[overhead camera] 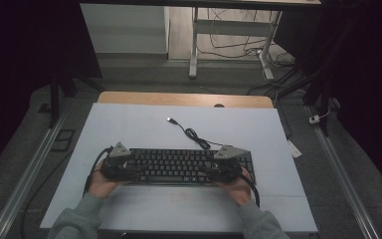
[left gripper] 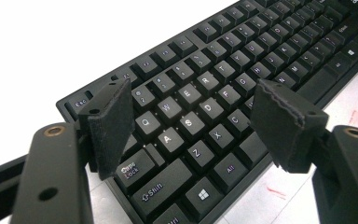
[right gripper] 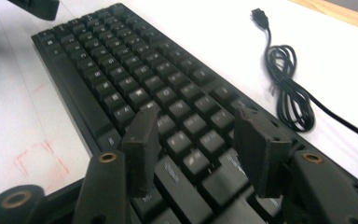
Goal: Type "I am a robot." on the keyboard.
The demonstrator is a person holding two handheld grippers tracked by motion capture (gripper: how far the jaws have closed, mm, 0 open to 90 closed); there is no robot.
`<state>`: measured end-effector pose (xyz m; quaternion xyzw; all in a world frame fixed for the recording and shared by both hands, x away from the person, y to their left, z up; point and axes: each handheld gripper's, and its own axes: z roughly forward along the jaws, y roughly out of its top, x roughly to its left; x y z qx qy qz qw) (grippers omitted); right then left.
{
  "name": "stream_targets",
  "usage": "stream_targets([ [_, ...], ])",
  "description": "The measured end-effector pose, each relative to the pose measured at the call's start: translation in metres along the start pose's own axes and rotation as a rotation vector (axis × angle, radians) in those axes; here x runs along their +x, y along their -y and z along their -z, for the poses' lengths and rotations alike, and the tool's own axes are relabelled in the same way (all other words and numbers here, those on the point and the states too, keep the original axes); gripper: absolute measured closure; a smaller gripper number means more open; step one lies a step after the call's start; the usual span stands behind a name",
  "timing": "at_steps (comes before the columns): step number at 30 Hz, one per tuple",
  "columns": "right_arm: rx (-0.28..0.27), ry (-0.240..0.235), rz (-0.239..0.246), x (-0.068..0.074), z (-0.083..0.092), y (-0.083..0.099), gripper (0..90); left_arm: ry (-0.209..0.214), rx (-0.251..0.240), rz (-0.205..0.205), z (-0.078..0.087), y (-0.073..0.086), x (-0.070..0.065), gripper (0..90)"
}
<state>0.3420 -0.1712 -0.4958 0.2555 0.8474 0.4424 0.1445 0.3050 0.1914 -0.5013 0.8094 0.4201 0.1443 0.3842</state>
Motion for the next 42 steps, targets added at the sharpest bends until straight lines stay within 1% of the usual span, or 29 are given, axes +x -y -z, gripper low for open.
stream_targets([
  [5,-0.001,0.014,-0.006,-0.004,0.011,0.009,47.3,-0.001,-0.002,0.001,0.001,0.0,0.0,30.1],
  [8,-0.008,0.023,-0.021,-0.007,0.017,0.014,46.9,-0.001,-0.004,-0.001,0.001,0.0,0.001,30.1],
  [9,-0.003,0.028,-0.023,-0.009,0.019,0.016,46.9,-0.001,-0.004,-0.002,0.001,0.0,0.001,30.1],
  [12,-0.008,0.033,-0.034,-0.012,0.024,0.019,46.8,-0.001,-0.003,-0.001,0.001,0.0,0.001,30.1],
  [16,-0.009,0.043,-0.036,-0.014,0.029,0.023,46.8,-0.003,-0.007,-0.002,0.001,0.0,0.0,30.2],
  [18,-0.011,0.043,-0.039,-0.015,0.029,0.023,46.8,-0.005,-0.009,-0.003,0.001,0.0,0.0,30.2],
  [24,-0.012,0.041,-0.029,-0.014,0.027,0.023,46.8,-0.005,-0.021,0.001,0.002,-0.001,-0.001,30.4],
  [29,-0.002,0.037,-0.02,-0.013,0.026,0.023,46.8,0.004,-0.03,0.0,0.003,-0.002,-0.004,30.5],
  [35,-0.003,0.039,-0.019,-0.014,0.026,0.023,46.8,0.025,-0.044,0.0,0.005,-0.004,-0.008,31.6],
  [38,-0.002,0.043,-0.02,-0.014,0.026,0.023,46.8,0.042,-0.049,-0.002,0.005,-0.006,-0.011,32.7],
  [42,0.003,0.046,-0.018,-0.014,0.025,0.023,46.8,0.066,-0.046,0.006,0.005,-0.008,-0.016,34.8],
])
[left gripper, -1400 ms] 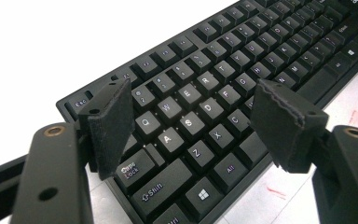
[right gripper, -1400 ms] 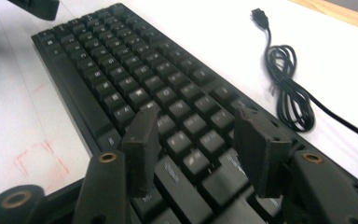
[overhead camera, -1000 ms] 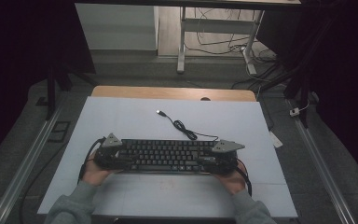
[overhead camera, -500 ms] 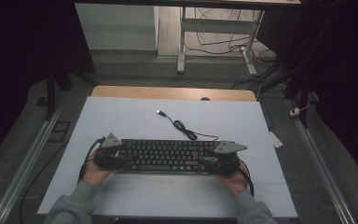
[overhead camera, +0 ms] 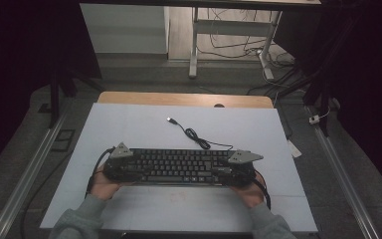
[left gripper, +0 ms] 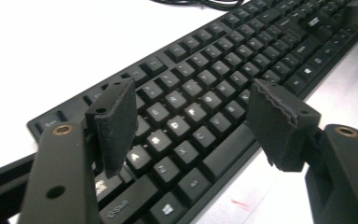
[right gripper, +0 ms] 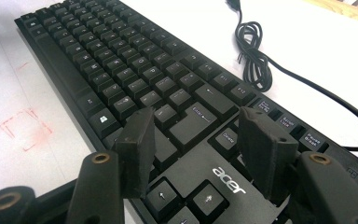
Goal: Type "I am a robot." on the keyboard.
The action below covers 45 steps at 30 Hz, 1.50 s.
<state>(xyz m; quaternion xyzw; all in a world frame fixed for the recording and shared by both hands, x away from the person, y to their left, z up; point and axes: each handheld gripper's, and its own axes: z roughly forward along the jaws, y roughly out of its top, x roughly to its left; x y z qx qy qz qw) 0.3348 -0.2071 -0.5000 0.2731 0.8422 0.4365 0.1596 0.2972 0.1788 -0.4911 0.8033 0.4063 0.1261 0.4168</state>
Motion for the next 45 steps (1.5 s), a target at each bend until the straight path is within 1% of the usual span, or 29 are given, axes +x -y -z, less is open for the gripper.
stream_targets([
  [3,-0.002,-0.007,0.001,0.0,-0.001,0.0,46.8,0.013,0.008,-0.005,-0.001,-0.001,-0.003,37.4],
  [7,0.0,-0.008,0.004,0.001,-0.001,0.0,46.8,0.035,0.016,-0.019,-0.003,-0.001,-0.007,44.8],
  [9,0.003,-0.009,0.005,0.001,-0.002,0.0,46.8,0.05,0.019,-0.029,-0.004,-0.001,-0.009,51.9],
  [13,0.005,-0.009,0.009,0.001,-0.002,0.0,46.8,0.072,0.041,-0.062,-0.008,-0.001,-0.015,71.0],
  [16,0.009,-0.008,0.011,0.001,-0.002,0.0,46.7,0.073,0.061,-0.096,-0.012,-0.001,-0.021,84.5],
  [17,0.009,-0.009,0.011,0.001,-0.003,0.0,46.7,0.076,0.067,-0.104,-0.013,-0.001,-0.022,87.7],
  [18,0.01,-0.01,0.012,0.001,-0.003,0.0,46.7,0.08,0.073,-0.109,-0.014,-0.001,-0.024,88.9],
  [20,0.013,-0.01,0.013,0.002,-0.003,0.0,46.7,0.085,0.086,-0.126,-0.016,-0.001,-0.027,89.0],
  [24,0.021,-0.009,0.019,0.002,-0.004,0.0,46.5,0.093,0.107,-0.147,-0.022,0.0,-0.032,89.0],
  [27,0.025,-0.011,0.021,0.003,-0.005,0.001,46.4,0.095,0.116,-0.153,-0.026,0.002,-0.034,89.0],
  [39,0.036,-0.011,0.025,0.003,-0.007,0.001,46.2,0.087,0.157,-0.16,-0.039,0.007,-0.037,88.9],
  [45,0.036,-0.009,0.025,0.003,-0.007,0.002,46.1,0.08,0.158,-0.154,-0.041,0.008,-0.037,88.9],
])
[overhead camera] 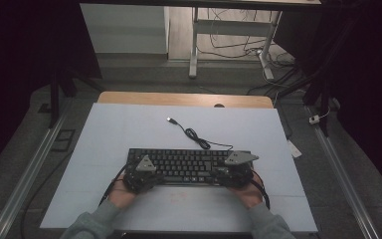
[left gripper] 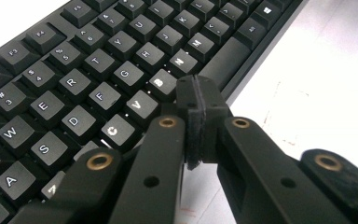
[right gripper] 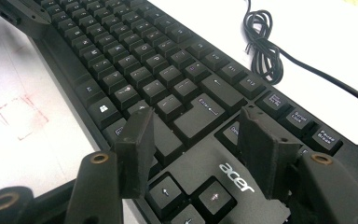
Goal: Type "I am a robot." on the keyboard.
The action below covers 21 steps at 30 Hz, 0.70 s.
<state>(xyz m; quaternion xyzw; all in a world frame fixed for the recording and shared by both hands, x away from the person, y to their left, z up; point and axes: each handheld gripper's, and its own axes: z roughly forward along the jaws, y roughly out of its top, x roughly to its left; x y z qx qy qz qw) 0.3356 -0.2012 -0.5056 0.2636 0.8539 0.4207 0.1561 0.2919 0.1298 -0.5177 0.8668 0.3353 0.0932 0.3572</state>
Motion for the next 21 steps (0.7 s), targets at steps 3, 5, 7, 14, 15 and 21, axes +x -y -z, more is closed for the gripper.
stream_targets([
  [3,0.008,0.006,0.006,0.0001,0.0,-0.0001,46.1,-0.005,0.0,0.005,-0.0013,0.0002,0.0008,88.8],
  [5,0.007,0.004,0.005,0.0003,-0.0002,-0.0001,46.1,-0.006,0.005,0.006,-0.0026,0.0002,0.0014,88.8],
  [7,0.007,0.004,0.006,0.0003,-0.0002,-0.0001,46.1,-0.005,0.003,0.008,-0.0039,0.0003,0.0014,88.7],
  [14,0.008,0.006,0.006,0.0,-0.0003,0.0001,46.0,-0.003,0.001,0.009,-0.0043,0.0004,0.0016,88.7],
  [15,0.009,0.005,0.007,0.0001,-0.0003,0.0,46.0,-0.003,0.001,0.007,-0.0044,0.0003,0.0017,88.7],
  [21,0.009,0.005,0.006,0.0003,-0.0005,0.0001,46.0,0.001,-0.001,0.012,-0.0079,0.0018,0.0026,89.0],
])
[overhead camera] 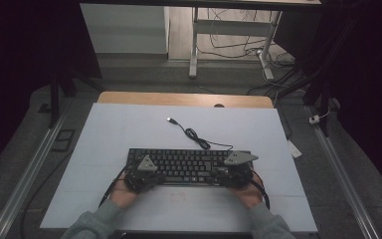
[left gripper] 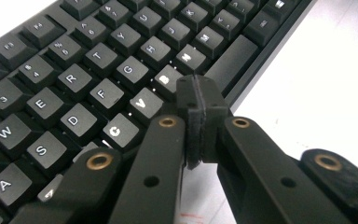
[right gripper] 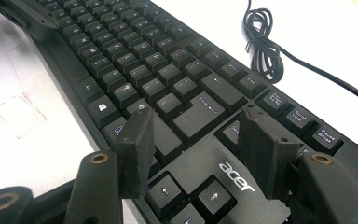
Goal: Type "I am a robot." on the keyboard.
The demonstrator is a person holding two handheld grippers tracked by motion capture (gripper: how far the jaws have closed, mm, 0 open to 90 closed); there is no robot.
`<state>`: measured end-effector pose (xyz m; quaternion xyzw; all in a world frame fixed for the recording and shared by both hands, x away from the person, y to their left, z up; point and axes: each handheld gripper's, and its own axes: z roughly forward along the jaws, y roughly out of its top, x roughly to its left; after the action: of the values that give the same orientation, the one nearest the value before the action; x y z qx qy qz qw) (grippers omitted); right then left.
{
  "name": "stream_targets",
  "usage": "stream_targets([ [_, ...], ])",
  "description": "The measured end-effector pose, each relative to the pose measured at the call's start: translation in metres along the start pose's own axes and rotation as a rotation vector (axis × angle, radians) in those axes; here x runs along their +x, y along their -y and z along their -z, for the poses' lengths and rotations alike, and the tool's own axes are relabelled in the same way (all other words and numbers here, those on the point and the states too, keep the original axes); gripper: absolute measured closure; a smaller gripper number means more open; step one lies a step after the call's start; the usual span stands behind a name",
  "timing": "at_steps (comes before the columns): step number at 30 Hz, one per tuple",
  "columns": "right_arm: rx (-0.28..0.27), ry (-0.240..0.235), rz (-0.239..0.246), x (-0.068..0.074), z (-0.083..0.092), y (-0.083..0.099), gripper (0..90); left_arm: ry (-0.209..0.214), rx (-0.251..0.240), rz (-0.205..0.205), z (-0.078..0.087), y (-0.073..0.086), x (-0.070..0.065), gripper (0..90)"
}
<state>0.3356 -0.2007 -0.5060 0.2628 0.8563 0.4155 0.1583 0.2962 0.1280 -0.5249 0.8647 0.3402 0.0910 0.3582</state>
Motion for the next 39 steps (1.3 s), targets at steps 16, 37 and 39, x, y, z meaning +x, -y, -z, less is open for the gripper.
stream_targets([
  [16,-0.008,0.001,-0.001,-0.001,0.001,0.0,45.9,-0.015,-0.108,0.044,0.026,-0.002,0.007,88.1],
  [37,-0.003,0.004,-0.004,-0.002,0.001,0.0,45.9,-0.076,-0.186,0.154,0.044,0.003,0.027,44.2],
  [39,-0.003,0.004,-0.005,-0.002,0.001,0.0,45.9,-0.079,-0.187,0.156,0.044,0.003,0.028,43.3],
])
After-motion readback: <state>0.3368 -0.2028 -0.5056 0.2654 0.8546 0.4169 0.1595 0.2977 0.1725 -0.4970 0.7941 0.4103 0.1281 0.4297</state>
